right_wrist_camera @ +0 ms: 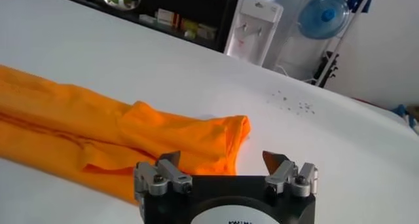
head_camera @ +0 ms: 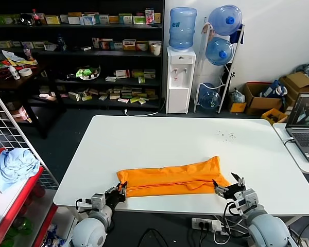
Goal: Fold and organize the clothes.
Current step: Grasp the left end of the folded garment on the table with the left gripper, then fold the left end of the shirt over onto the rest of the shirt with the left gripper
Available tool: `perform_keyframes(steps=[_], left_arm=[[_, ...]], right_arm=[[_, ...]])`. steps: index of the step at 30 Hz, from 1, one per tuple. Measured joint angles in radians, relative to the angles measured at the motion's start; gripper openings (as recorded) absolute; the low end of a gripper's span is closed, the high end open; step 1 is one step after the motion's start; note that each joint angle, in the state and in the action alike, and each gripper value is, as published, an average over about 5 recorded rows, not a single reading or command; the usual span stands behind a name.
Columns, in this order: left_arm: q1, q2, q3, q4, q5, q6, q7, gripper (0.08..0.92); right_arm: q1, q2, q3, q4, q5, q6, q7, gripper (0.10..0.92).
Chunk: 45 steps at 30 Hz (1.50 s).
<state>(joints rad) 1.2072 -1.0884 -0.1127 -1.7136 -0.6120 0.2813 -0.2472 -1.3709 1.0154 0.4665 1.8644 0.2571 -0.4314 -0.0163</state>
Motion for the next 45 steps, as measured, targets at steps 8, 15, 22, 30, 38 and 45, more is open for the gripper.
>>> perform_keyframes(steps=[8, 15, 22, 30, 38, 45], left_arm=[[-0.025, 0.022, -0.026, 0.039, 0.085, -0.033, -0.004, 0.148], [-0.067, 0.052, -0.077, 0.092, 0.163, -0.054, -0.036, 0.148], [-0.091, 0.097, -0.122, 0.124, 0.196, -0.087, -0.068, 0.148], [-0.067, 0.102, -0.108, 0.013, 0.174, -0.092, -0.098, 0.148], [-0.077, 0.064, 0.008, -0.113, 0.093, -0.074, -0.132, 0.148], [-0.129, -0.011, 0.142, -0.117, 0.054, -0.069, -0.149, 0.148]], right_arm=[[-0.003, 0.001, 0.0, 0.008, -0.001, 0.002, 0.003, 0.823], [0.002, 0.014, -0.008, 0.003, -0.008, 0.021, 0.014, 0.823], [0.017, 0.034, -0.012, -0.015, -0.023, 0.08, 0.041, 0.823], [0.021, 0.054, -0.005, -0.03, -0.042, 0.172, 0.077, 0.823], [0.016, 0.062, 0.004, -0.037, -0.056, 0.218, 0.099, 0.823], [0.004, 0.073, 0.02, -0.039, -0.06, 0.239, 0.107, 0.823]])
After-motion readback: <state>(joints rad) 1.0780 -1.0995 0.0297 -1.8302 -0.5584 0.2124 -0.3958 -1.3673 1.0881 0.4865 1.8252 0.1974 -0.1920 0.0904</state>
